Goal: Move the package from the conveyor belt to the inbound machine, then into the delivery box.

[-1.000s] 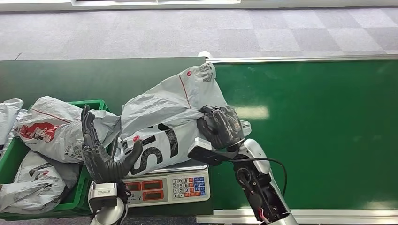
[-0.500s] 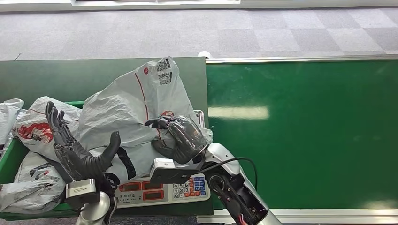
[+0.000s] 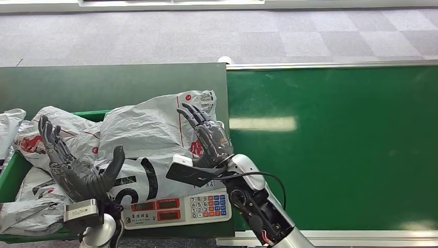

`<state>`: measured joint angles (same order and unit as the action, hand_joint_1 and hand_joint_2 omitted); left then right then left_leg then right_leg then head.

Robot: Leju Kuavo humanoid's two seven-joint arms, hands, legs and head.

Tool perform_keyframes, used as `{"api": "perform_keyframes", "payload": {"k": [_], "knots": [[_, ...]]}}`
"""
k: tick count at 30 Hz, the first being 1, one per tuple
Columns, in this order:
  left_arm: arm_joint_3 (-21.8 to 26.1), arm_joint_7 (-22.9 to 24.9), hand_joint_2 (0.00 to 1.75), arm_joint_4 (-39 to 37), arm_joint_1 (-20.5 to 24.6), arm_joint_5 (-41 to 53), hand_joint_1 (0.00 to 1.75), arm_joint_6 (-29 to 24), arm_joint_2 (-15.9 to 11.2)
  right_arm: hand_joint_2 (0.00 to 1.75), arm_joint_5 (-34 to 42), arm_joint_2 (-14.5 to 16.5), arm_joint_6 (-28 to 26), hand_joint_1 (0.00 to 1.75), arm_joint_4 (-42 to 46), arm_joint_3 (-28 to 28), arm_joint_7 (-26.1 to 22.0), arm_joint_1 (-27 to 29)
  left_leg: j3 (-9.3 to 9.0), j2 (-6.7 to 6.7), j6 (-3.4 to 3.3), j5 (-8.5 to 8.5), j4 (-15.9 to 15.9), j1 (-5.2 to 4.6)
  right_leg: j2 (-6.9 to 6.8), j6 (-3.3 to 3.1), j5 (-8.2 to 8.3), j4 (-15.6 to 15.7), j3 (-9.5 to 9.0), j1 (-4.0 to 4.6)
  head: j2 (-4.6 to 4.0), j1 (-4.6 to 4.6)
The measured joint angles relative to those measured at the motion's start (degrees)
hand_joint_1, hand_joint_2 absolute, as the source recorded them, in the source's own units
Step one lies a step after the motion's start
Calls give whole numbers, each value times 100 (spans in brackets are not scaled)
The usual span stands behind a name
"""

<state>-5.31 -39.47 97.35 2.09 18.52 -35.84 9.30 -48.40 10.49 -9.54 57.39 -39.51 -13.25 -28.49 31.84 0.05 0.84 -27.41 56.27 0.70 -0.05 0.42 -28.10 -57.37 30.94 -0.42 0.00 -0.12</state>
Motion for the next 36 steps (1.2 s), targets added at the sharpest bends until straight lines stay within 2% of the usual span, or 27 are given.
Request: {"api": "perform_keyframes", "payload": {"k": [3,6,12,16,22,30,31,35,36], "knots": [[22,55,175,15,-9,79,0,81,9,175,106,-1,-236,0,6,164,-82,37,-2,0,0,0,1,0,0,0,0,0,1,0,0,-1],[26,278,175,15,-18,326,0,294,11,175,370,-14,-765,0,304,399,-413,236,-1,-1,0,0,1,0,-2,0,0,0,2,0,0,0],[-46,724,175,-79,28,855,0,664,5,175,821,-81,-1618,0,1512,975,-1045,808,1,0,1,-2,1,-1,0,0,0,2,8,-2,0,1],[-142,1108,175,-306,136,1203,0,879,-14,175,1064,-114,-1969,0,2270,1316,-1361,1148,0,0,1,-2,1,-1,0,0,0,2,7,-2,0,0],[-298,2059,175,-991,398,1982,0,1509,-80,175,1308,-162,-2063,0,3112,1691,-1600,1614,-2,1,1,-2,1,-1,0,0,0,2,5,-2,0,0],[-524,2881,175,-2015,743,2829,0,2375,-121,175,1427,-166,-1719,0,3512,1876,-1789,2037,-1,2,1,-2,1,-1,3,0,0,2,4,-2,0,0],[-548,2970,175,-2111,766,2928,10,2450,-122,175,1431,-165,-1679,0,3518,1877,-1815,2069,-1,2,1,-2,1,-1,3,0,0,2,4,-2,0,0],[-617,3193,175,-2372,828,3180,144,2579,-123,175,1433,-153,-1562,0,3522,1877,-1859,2135,-2,1,1,-2,1,-1,3,0,0,2,2,-2,0,-1],[-627,3224,175,-2414,839,3211,153,2588,-123,175,1423,-149,-1540,0,3522,1877,-1860,2144,-2,1,1,-2,1,-1,3,0,0,2,1,-2,0,-1]]}}
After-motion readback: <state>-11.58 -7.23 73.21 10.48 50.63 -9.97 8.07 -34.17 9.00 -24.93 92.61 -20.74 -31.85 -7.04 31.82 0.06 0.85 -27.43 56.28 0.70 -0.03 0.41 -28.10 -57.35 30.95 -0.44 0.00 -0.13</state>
